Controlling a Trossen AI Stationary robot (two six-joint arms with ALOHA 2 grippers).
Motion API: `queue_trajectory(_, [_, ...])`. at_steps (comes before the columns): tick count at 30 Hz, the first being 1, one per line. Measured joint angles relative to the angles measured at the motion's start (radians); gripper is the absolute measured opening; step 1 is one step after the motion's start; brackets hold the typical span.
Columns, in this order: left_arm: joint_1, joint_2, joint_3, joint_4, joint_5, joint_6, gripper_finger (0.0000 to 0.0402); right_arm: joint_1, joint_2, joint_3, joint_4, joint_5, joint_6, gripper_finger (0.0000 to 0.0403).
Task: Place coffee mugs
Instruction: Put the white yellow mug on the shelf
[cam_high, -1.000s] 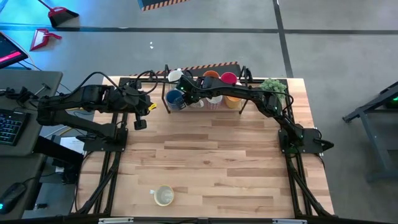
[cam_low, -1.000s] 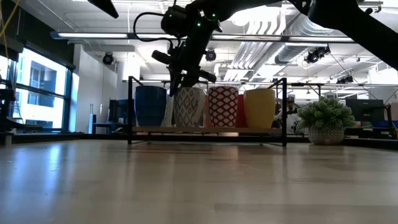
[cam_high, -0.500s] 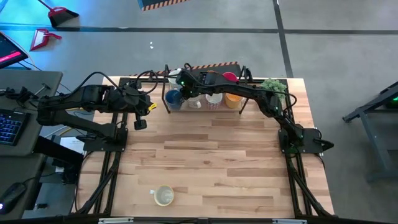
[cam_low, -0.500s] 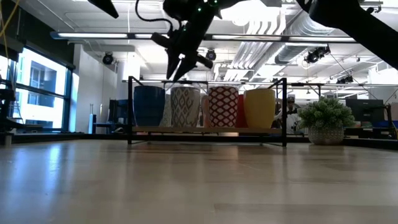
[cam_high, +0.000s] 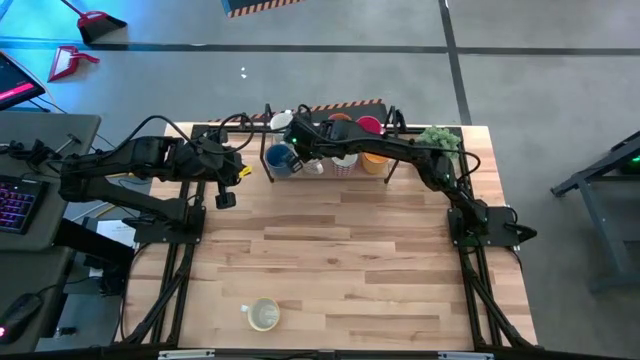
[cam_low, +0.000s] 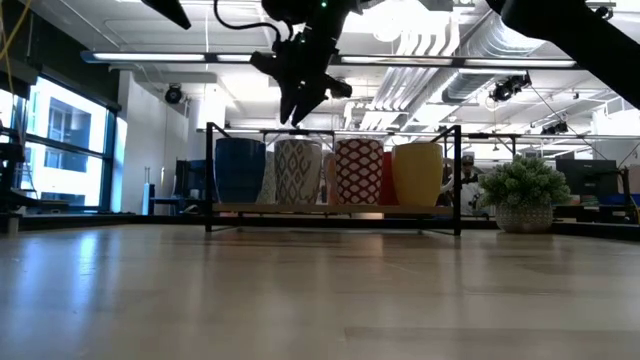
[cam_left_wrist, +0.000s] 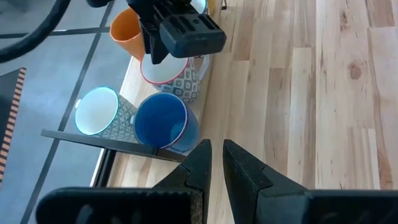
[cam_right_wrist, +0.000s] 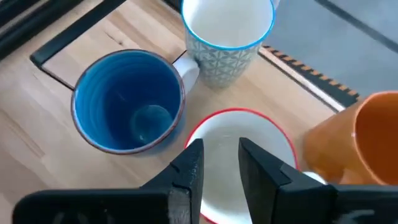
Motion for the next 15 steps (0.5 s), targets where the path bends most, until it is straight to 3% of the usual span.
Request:
queue_trajectory(6, [0.0, 0.0, 0.0, -0.025, 0.003, -0.002, 0.003, 0.044, -0.004, 0.0, -0.001, -0.151, -0.053, 0.0078])
queue_trajectory(15, [0.0, 0.0, 0.0, -0.127, -0.017, -0.028, 0.003, 0.237, -0.008, 0.0, -0.017, -0.094, -0.143, 0.0078])
